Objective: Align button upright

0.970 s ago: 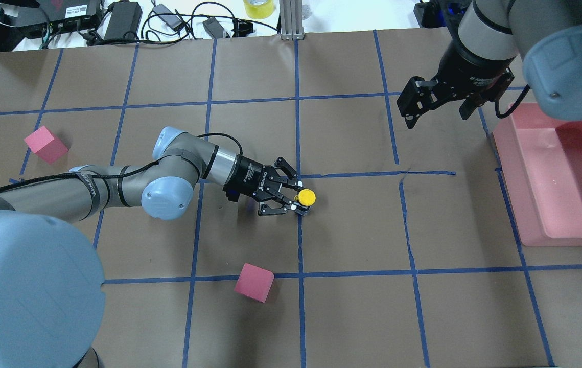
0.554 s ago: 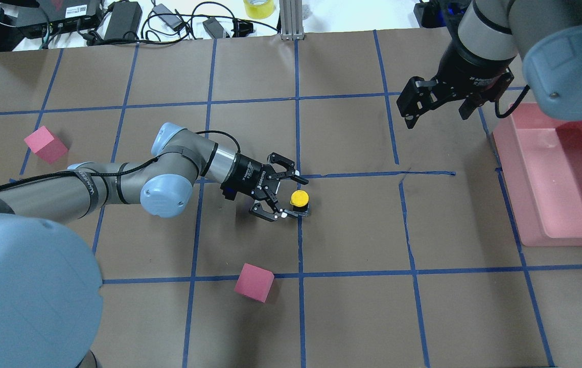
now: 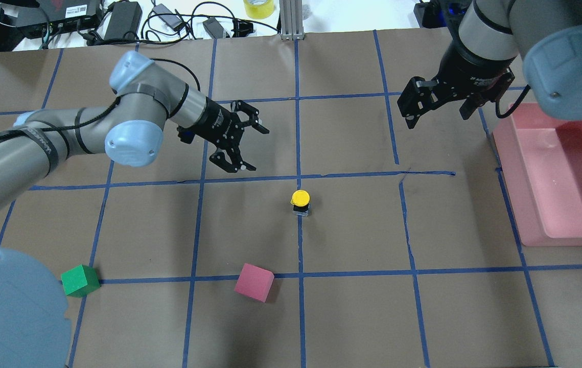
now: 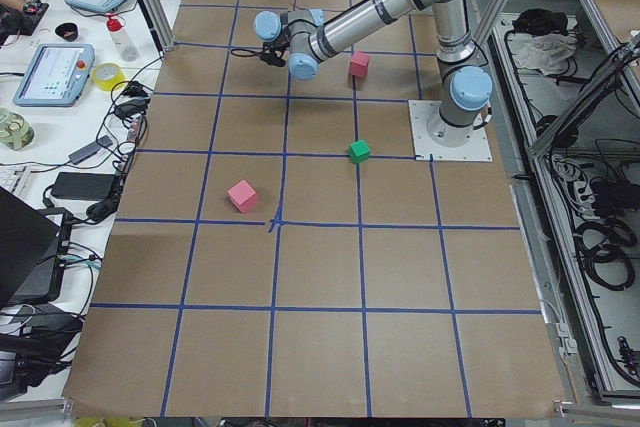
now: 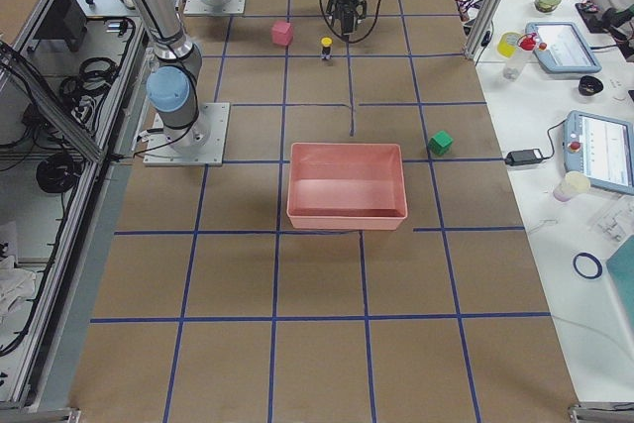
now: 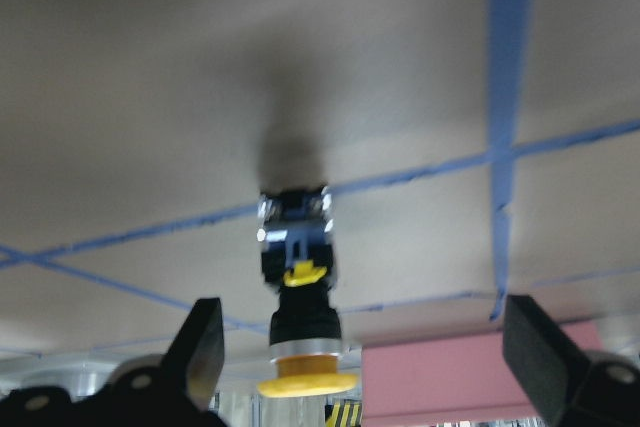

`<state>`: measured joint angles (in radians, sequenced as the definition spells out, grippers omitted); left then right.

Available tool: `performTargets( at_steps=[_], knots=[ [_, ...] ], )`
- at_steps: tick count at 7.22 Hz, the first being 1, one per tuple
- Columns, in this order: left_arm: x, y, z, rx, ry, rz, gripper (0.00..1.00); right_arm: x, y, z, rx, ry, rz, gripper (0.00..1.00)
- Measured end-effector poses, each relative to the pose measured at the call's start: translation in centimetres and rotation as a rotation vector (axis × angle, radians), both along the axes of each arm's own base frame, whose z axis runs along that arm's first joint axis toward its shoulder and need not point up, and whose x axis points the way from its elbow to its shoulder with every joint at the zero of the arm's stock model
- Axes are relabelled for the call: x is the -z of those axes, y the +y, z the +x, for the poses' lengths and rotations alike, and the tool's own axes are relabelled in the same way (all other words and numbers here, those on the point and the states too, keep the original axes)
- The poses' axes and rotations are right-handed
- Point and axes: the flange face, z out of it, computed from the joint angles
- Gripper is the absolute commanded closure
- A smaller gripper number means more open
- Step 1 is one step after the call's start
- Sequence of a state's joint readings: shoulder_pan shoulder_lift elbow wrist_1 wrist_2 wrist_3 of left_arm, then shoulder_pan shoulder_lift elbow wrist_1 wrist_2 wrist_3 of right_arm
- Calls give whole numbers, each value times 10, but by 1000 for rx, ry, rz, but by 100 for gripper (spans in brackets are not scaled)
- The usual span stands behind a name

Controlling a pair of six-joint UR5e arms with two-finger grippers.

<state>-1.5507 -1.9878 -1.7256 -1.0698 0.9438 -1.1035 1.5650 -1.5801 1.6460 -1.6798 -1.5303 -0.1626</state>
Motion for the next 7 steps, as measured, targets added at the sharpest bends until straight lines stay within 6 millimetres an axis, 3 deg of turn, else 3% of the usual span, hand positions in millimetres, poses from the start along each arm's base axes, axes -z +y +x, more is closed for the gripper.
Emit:
performTargets(
  at_steps=[1,2,4,7],
  knots=[
    [-29,-16,22,79,-81,-119,0,0,0,0,0,0,0,0],
    [-45,-23,49,208,-183,-215,0,0,0,0,0,1,0,0],
    [-68,-17,100,463,-394,-284,0,0,0,0,-1,1,0,0],
    [-123,3,121,720,-536,-329,0,0,0,0,0,1,0,0]
  ],
)
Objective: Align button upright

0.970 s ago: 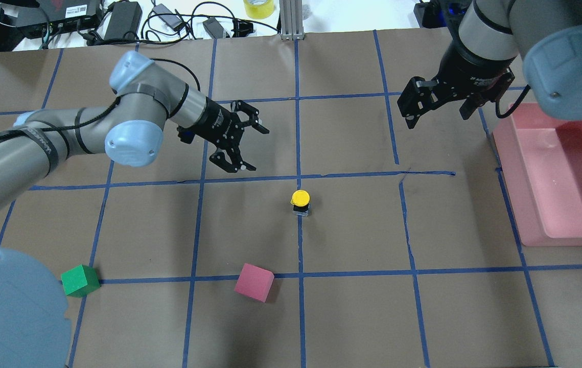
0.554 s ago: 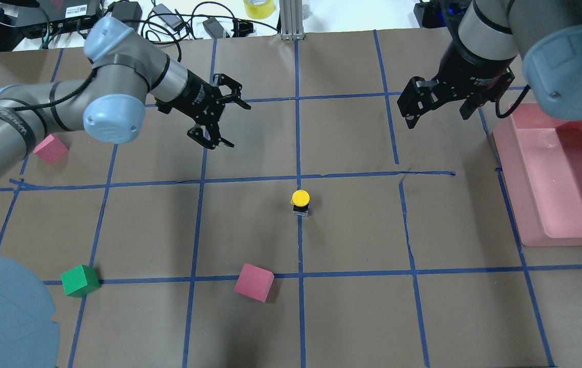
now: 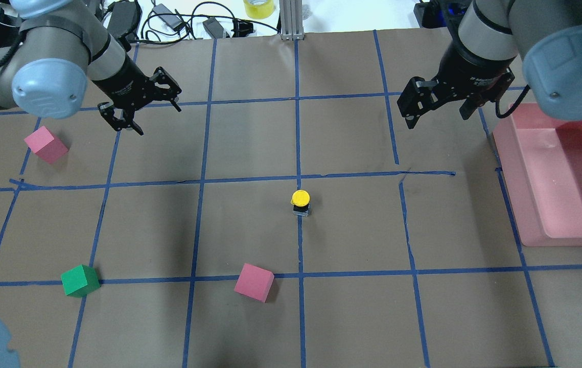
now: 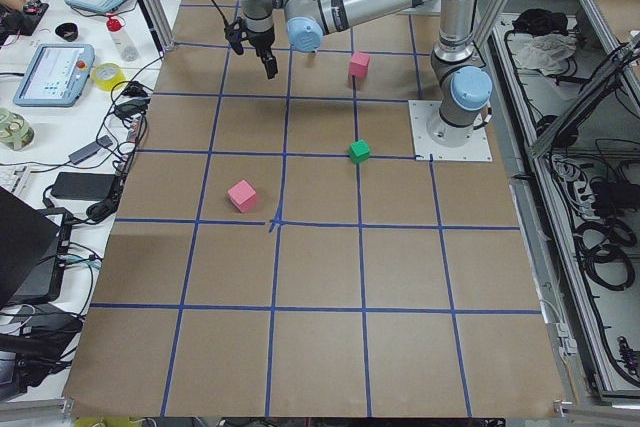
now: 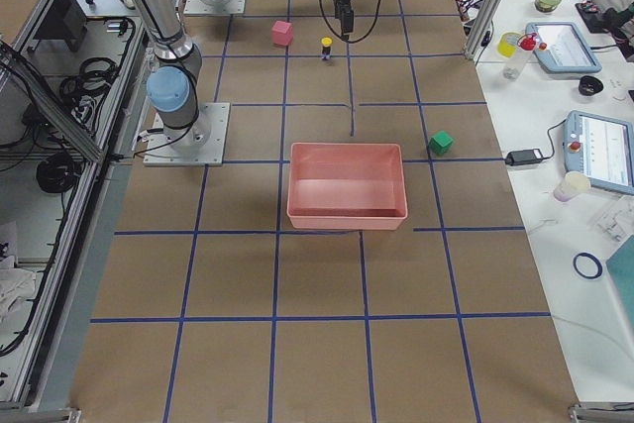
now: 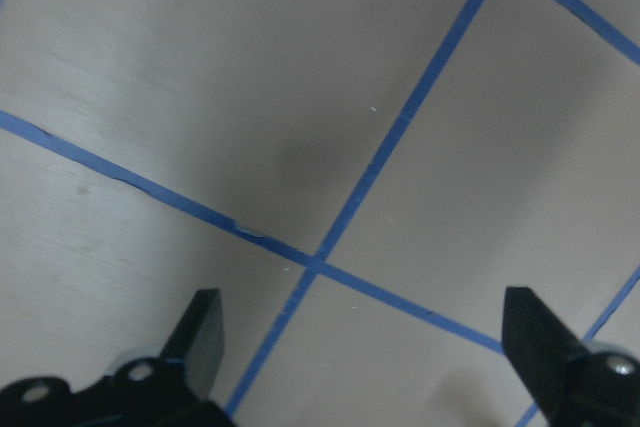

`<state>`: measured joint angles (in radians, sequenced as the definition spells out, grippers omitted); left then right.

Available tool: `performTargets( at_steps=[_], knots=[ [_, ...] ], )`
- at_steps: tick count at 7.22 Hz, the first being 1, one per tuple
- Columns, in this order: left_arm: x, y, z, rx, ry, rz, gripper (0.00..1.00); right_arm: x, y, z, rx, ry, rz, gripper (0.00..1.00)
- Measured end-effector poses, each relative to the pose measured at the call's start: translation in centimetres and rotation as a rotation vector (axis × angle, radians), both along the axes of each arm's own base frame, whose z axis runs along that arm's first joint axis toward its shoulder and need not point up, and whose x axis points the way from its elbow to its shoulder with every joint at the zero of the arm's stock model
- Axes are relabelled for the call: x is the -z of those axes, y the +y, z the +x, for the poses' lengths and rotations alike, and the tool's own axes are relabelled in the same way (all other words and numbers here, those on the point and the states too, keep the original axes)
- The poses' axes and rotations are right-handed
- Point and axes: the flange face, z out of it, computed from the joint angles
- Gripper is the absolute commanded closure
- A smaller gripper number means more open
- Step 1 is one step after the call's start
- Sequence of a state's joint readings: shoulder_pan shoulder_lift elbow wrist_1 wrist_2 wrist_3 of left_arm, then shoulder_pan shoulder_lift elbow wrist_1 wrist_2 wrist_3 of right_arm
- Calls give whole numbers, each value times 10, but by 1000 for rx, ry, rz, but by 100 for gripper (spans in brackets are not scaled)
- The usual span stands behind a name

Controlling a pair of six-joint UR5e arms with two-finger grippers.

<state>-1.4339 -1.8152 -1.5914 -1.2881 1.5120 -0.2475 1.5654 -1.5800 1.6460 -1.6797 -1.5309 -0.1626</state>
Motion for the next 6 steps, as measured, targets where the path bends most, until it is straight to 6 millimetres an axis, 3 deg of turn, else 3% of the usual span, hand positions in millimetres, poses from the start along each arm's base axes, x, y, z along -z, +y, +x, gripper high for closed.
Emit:
performTargets(
  at_steps=[3,6],
  knots=[
    [-43,27,-7,136,-53,-9,0,0,0,0,-1,0,0,0],
    [-94,75,-33,281,-37,-31,0,0,0,0,0,0,0,0]
  ],
)
